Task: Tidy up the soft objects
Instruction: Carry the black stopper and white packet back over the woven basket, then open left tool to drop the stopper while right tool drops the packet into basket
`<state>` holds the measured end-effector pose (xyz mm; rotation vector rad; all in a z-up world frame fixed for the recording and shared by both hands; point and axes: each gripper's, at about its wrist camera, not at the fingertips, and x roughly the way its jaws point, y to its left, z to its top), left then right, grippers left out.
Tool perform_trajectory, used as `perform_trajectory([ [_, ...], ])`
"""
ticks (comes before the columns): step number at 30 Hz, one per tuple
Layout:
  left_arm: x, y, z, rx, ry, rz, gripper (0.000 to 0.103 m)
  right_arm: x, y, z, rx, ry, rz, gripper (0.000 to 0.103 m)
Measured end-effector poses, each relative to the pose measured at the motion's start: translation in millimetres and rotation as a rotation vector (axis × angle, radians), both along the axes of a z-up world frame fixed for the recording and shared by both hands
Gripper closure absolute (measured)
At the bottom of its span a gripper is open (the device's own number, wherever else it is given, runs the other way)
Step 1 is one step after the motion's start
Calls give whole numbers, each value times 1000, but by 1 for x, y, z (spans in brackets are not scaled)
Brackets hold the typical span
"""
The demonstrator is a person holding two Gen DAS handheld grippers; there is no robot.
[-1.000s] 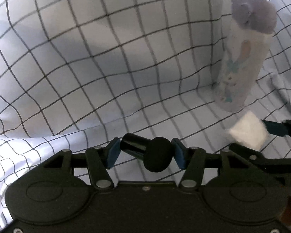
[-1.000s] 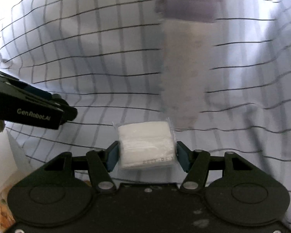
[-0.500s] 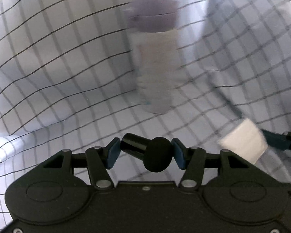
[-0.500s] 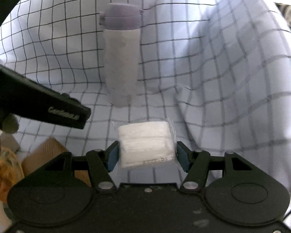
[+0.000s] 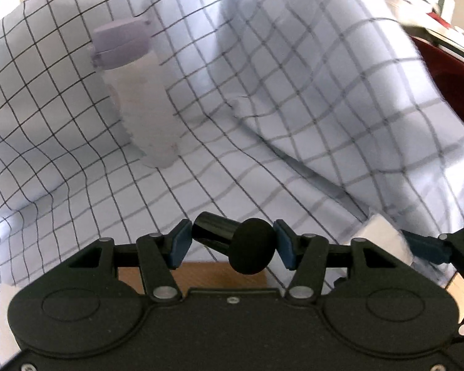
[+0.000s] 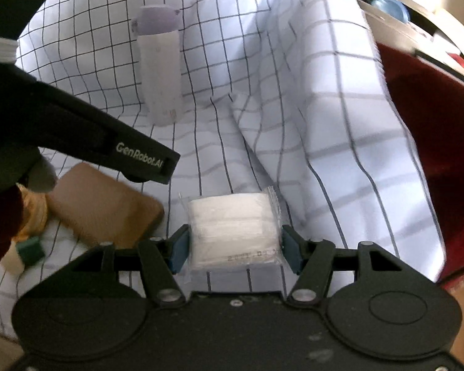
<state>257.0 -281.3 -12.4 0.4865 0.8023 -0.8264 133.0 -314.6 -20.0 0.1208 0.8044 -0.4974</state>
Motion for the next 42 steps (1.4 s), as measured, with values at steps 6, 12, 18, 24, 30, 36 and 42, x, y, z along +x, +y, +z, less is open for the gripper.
perform_trajectory([
  [6, -42, 8, -1, 25, -22, -36, 49, -36, 6, 2, 29, -9, -23, 42],
  [12, -79, 30, 3, 23, -13, -37, 48, -71, 24, 6, 25, -10, 2, 42],
  [18, -111, 64, 13, 2, -26, 14, 48, -102, 43, 11, 38, -29, 36, 42],
  [24, -142, 108, 26, -14, -65, 126, 48, -132, 70, 22, 41, -72, 96, 43],
  [30, -167, 164, 47, -65, -102, 293, 48, -154, 98, 34, 54, -129, 166, 42],
  [36, -195, 222, 64, -112, -145, 477, 48, -174, 120, 51, 85, -199, 240, 42],
  [42, -222, 262, 66, -149, -198, 611, 48, -187, 143, 62, 95, -216, 301, 42],
])
